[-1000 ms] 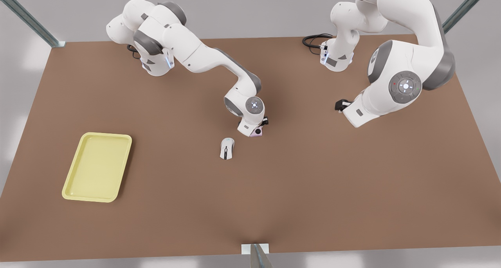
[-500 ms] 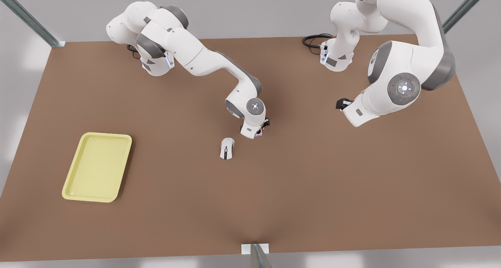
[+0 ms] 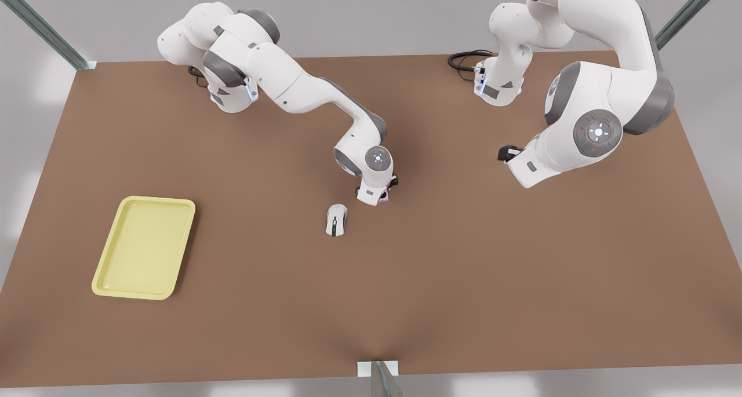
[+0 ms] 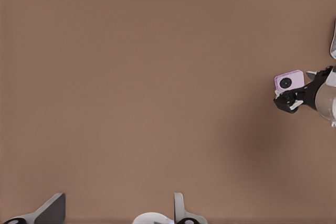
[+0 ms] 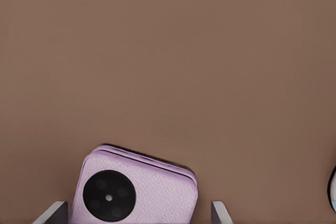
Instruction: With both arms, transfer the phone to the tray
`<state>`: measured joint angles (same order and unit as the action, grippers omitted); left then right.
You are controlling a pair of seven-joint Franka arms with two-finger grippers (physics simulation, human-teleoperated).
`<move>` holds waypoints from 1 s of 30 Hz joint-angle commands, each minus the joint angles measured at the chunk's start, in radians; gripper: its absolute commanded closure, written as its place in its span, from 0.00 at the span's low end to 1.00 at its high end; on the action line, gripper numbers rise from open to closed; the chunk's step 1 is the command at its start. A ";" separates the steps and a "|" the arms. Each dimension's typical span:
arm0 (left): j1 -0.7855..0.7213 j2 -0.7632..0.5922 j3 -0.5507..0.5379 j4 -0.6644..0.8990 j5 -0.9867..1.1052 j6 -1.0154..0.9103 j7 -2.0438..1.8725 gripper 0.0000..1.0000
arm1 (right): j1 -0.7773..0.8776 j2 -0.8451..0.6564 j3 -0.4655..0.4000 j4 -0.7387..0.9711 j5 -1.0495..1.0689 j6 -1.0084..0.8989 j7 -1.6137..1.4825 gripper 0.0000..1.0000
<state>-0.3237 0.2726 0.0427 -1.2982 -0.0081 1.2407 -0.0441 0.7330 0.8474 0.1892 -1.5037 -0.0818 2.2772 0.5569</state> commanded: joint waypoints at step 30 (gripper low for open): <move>0.000 0.000 0.000 0.000 0.000 -0.003 0.009 0.00 | 0.014 0.007 0.001 0.003 0.004 0.002 -0.032 0.11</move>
<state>-0.3237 0.2737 0.0429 -1.2982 -0.0081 1.2385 -0.0383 0.7470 0.8551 0.1901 -1.5011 -0.0791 2.2794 0.5341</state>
